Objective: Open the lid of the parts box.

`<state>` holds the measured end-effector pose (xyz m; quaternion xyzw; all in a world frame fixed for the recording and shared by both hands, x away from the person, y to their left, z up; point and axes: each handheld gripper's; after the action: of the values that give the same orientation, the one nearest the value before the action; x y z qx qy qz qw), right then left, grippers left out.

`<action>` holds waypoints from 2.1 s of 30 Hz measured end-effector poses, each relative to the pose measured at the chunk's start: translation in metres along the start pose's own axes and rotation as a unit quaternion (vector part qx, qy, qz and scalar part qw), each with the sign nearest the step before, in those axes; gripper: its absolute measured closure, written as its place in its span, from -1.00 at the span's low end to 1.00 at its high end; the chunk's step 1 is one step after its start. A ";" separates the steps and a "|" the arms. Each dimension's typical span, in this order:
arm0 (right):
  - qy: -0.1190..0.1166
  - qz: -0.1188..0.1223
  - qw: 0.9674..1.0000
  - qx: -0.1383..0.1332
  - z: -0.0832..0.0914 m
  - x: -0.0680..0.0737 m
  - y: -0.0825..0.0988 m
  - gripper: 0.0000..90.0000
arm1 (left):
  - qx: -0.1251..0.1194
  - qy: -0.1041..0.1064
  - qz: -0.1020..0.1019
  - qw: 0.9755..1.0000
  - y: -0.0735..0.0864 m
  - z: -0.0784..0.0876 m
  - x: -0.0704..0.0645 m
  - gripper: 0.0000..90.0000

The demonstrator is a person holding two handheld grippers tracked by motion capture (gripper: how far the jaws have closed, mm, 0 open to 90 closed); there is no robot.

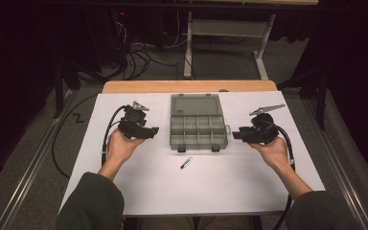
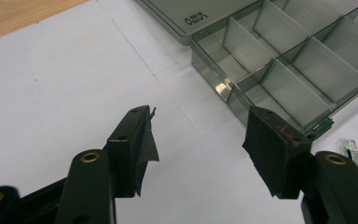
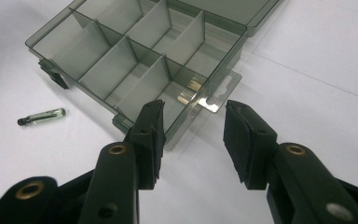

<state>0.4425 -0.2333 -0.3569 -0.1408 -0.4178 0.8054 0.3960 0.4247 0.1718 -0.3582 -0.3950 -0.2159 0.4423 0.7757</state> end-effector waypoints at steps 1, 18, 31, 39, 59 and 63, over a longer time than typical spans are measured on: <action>0.000 0.001 1.000 -0.002 0.001 -0.001 0.001 0.33 | -0.001 0.000 0.001 1.000 0.001 0.001 0.000 -0.08; -0.006 -0.009 0.999 -0.031 0.016 -0.002 0.027 0.23 | -0.021 0.001 0.016 1.000 0.022 0.012 -0.006 -0.11; -0.003 -0.010 0.998 -0.056 0.028 0.000 0.035 0.12 | -0.048 0.000 0.042 0.998 0.042 0.028 -0.001 -0.14; -0.004 -0.018 0.997 -0.070 0.035 -0.001 0.042 0.12 | -0.062 0.000 0.045 0.997 0.049 0.037 -0.003 -0.15; 0.009 -0.029 0.994 -0.107 0.045 -0.004 0.067 0.13 | -0.103 -0.005 0.048 0.994 0.073 0.047 -0.007 -0.15; 0.021 -0.021 0.992 -0.119 0.047 -0.003 0.075 0.11 | -0.109 -0.012 0.049 0.993 0.078 0.047 -0.009 -0.16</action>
<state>0.3794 -0.2872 -0.3879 -0.1953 -0.5050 0.7385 0.4018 0.3479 0.2071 -0.3928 -0.4819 -0.2522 0.4578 0.7032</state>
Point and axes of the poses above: each handheld gripper's, and its own axes: z roughly backward along the jaws, y roughly out of its underside, x roughly to its left, and after that the axes turned 9 degrees about -x, right-handed
